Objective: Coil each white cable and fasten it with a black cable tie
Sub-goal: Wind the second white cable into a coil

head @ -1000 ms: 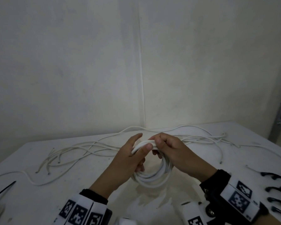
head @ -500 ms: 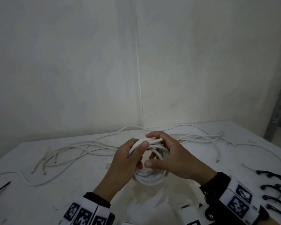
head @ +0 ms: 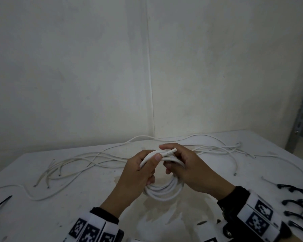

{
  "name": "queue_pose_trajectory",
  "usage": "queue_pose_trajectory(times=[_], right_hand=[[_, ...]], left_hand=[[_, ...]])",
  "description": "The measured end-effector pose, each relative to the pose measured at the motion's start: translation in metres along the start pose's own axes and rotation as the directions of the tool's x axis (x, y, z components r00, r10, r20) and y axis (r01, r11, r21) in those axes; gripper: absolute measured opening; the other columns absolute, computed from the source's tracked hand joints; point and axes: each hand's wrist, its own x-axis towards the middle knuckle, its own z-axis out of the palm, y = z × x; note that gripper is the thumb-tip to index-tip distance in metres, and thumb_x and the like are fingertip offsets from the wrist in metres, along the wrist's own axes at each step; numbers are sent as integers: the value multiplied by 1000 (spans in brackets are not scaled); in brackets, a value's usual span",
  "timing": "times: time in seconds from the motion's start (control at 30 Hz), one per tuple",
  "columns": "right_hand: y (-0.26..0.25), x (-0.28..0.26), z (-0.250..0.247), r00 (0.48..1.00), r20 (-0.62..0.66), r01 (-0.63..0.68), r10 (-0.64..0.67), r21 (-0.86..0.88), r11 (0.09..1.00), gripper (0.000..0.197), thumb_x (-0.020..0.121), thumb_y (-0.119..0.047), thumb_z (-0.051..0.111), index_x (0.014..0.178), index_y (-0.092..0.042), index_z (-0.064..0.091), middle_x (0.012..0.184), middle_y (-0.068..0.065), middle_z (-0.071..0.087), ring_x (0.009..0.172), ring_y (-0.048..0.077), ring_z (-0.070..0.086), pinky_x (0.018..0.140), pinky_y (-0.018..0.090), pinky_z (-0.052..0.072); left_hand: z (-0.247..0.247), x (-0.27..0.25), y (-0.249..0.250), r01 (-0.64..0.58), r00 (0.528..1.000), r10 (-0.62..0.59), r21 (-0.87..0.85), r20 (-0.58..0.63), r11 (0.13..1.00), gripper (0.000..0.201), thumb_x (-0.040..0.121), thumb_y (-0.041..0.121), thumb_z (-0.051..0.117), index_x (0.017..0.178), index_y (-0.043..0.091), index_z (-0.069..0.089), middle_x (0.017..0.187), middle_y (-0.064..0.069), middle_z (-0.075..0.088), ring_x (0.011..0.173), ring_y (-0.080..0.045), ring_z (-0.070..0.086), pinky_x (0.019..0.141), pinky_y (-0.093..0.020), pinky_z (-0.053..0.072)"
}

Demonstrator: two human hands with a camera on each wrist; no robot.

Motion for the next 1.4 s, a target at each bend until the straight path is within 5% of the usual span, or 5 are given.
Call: queue_pose_trajectory(times=[0.37,0.6,0.83,1.17,1.4], right_hand=[[2,6,-5,993,41,-114,110,136,984,25,71,-15,45,89,-24,60,61,-8,60,67,9,59,68,25,44],[3,-2,-6,999,1,51,-51,-17,999,56,85,-2,60,120,-41,40,115,-6,52,86,22,62,77,32,52],[3,0,0,959,-70,250,-275,-244,937,33,91,-36,45,122,-47,39,123,-28,49,113,-13,47,92,4,35],[9,-16,-6,982,-100,116,-157,-331,936,47,96,-30,42,136,-40,20,146,-16,29,134,-7,23,105,3,19],[32,-66,-51,958,-264,-195,111,-319,927,45,91,-35,51,135,-29,40,121,-8,52,105,3,52,83,6,38]], left_hand=[[2,1,4,-15,1000,15,0,-11,1000,16,87,16,56,91,3,64,43,9,42,39,-6,36,41,-18,36],[2,0,6,4,998,-10,-101,-63,995,10,86,11,57,94,7,59,46,8,42,39,-5,36,38,-17,33],[0,-1,1,9,993,-16,-61,-114,998,11,85,14,59,86,7,51,40,7,41,36,-5,35,38,-19,35],[20,11,-1,-24,991,14,-69,-132,997,14,88,13,57,77,11,50,38,8,39,36,-4,34,39,-17,35],[61,20,-24,24,995,-33,-99,-90,995,20,88,10,58,72,13,47,38,9,39,36,-3,34,36,-16,32]])
